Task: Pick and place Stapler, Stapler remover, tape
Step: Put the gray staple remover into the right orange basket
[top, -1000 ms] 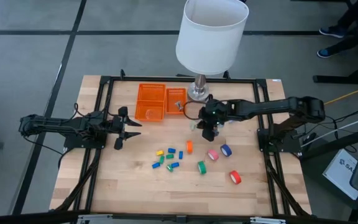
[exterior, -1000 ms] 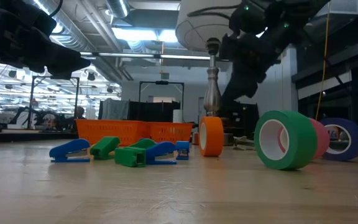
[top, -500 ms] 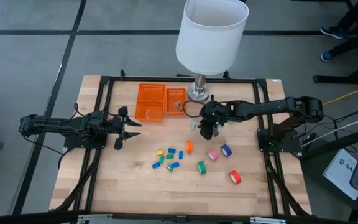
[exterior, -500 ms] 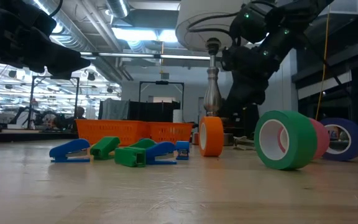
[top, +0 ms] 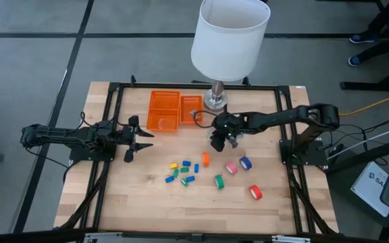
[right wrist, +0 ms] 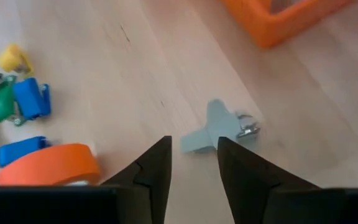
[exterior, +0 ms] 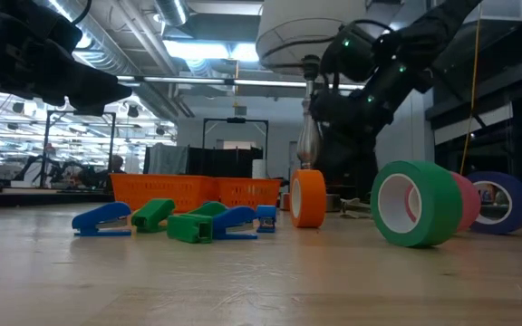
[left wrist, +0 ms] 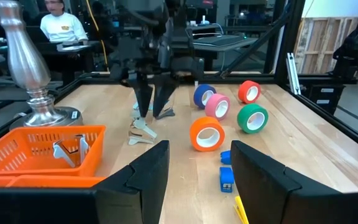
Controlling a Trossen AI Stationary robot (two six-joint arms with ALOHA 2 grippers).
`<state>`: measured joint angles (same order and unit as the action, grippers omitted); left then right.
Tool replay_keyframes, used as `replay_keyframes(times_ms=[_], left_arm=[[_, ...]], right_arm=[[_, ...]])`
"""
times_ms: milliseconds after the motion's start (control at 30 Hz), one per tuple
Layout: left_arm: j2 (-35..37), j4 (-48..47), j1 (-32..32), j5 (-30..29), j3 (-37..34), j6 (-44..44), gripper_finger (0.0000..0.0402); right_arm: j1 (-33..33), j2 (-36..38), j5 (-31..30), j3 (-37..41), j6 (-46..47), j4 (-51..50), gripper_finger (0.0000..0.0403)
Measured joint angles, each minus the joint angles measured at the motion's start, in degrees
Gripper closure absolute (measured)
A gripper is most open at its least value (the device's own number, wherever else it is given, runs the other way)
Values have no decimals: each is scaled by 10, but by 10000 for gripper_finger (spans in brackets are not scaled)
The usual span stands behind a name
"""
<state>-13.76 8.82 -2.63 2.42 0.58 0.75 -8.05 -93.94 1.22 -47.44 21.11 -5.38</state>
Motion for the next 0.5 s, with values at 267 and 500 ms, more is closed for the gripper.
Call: replay_keyframes(times_ms=[267,500], left_arm=[[0,0,0,0,0,0,233],[0,0,0,0,0,0,233]], right_arm=[[-11,-14,3,0,25,0,269],[-13,-6,5,-3,13,-4,269]])
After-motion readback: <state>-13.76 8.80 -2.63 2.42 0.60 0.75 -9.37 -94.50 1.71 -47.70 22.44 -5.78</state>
